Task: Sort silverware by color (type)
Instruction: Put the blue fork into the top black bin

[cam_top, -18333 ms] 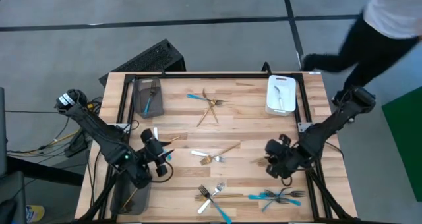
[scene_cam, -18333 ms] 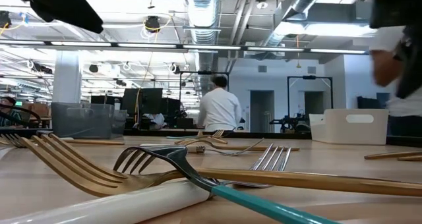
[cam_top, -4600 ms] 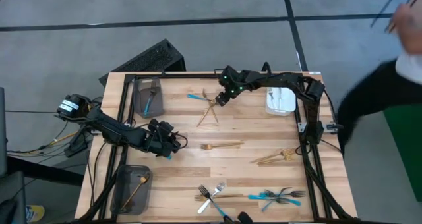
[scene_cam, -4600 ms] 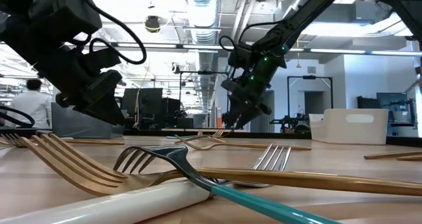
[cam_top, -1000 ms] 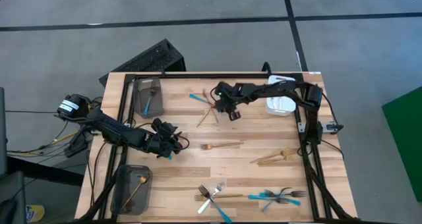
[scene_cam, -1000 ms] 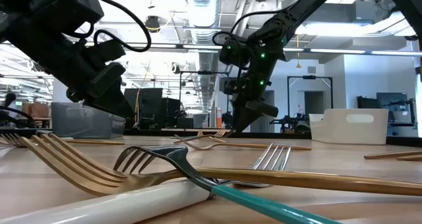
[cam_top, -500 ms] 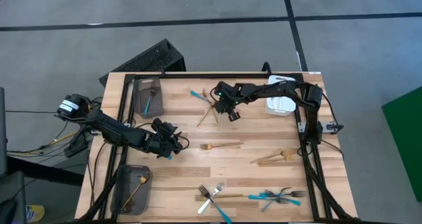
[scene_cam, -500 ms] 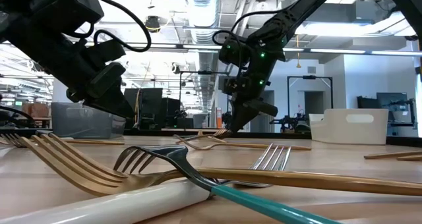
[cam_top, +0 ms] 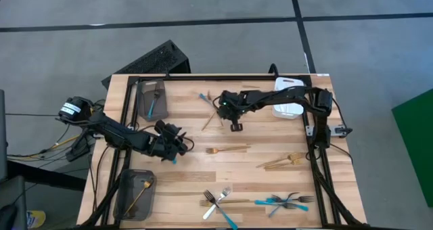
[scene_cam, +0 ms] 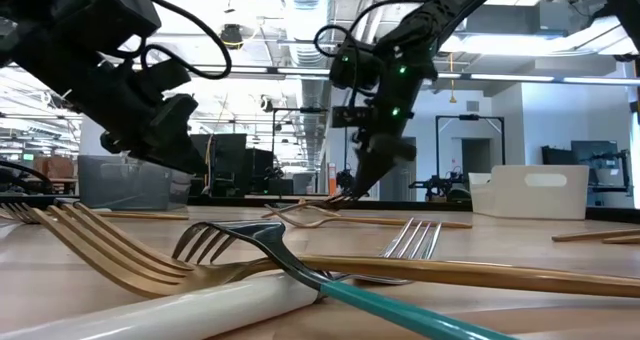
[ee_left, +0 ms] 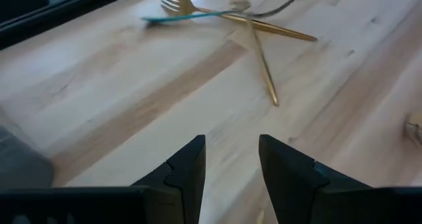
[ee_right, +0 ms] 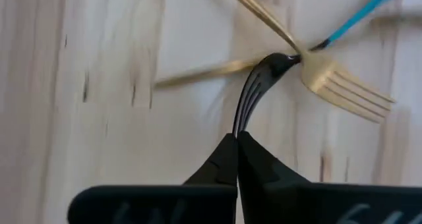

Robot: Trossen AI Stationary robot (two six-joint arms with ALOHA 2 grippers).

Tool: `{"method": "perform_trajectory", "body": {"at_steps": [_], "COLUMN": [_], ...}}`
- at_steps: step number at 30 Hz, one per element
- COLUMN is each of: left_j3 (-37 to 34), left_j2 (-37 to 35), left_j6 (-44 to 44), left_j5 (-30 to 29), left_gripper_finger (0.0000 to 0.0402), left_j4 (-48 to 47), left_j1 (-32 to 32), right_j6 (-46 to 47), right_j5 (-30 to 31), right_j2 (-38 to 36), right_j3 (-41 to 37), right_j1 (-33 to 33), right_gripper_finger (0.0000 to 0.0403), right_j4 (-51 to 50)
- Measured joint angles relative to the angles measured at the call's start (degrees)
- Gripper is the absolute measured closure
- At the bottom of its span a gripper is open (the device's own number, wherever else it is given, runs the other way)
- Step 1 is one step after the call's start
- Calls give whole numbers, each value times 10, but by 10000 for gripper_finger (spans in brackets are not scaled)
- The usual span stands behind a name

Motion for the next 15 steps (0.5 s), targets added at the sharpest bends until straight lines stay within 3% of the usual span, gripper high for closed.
{"method": "perform_trajectory", "body": {"at_steps": [4,6,11,15], "left_j3": [0,0,0,0], "left_j2": [0,0,0,0], "left_j6": [-2,-2,-2,-6], "left_j5": [8,4,4,4], "left_gripper_finger": [272,272,271,272], "left_j4": [1,1,5,6], "left_j1": [10,15,26,27], "right_j6": [79,107,105,111], "right_j5": [28,81,207,244], "right_j2": [-24,-39,-73,-102], "right_j3": [-1,-1,-1,-1], "right_j1": [-2,3,28,55], "right_gripper_finger": [394,394,394,394], "right_j4": [-23,-29,-44,-49]}}
